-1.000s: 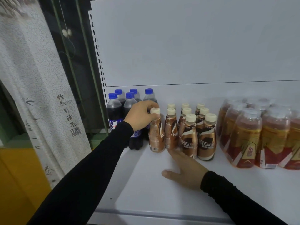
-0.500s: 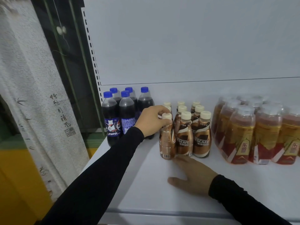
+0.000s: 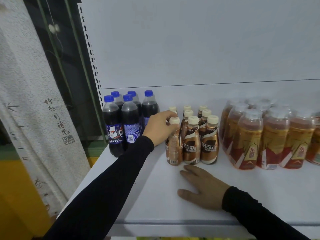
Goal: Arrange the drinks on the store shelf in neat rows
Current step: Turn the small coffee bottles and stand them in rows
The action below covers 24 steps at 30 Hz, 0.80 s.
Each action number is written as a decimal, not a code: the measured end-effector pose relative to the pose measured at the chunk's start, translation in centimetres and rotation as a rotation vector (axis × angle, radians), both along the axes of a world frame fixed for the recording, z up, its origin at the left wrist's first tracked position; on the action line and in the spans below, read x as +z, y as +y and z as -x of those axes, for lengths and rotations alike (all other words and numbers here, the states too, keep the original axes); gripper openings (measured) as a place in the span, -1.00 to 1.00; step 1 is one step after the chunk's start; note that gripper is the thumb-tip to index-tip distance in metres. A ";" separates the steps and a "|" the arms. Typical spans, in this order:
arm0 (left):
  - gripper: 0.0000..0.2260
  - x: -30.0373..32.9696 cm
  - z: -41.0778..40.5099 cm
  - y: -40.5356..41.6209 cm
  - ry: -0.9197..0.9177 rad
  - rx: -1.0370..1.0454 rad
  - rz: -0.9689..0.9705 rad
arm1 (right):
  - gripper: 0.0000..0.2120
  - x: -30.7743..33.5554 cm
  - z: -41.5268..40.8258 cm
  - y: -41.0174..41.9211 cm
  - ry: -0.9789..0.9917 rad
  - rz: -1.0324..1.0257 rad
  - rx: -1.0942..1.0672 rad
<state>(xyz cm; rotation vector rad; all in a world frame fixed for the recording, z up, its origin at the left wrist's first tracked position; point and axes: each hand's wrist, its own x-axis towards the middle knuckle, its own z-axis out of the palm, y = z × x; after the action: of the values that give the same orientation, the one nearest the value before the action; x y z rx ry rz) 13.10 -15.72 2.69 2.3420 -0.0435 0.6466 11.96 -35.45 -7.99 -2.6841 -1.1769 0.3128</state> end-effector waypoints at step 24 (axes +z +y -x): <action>-0.68 3.3 -2.1 -5.1 0.155 -0.069 -0.555 | -0.67 1.5 -1.9 -3.3 -0.205 -0.664 -0.275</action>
<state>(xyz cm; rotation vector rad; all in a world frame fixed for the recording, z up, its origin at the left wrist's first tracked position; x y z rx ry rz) 15.24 -20.77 6.01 2.9017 -0.2623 0.4545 13.85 -38.71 -6.51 -2.2604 -0.7537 -0.3469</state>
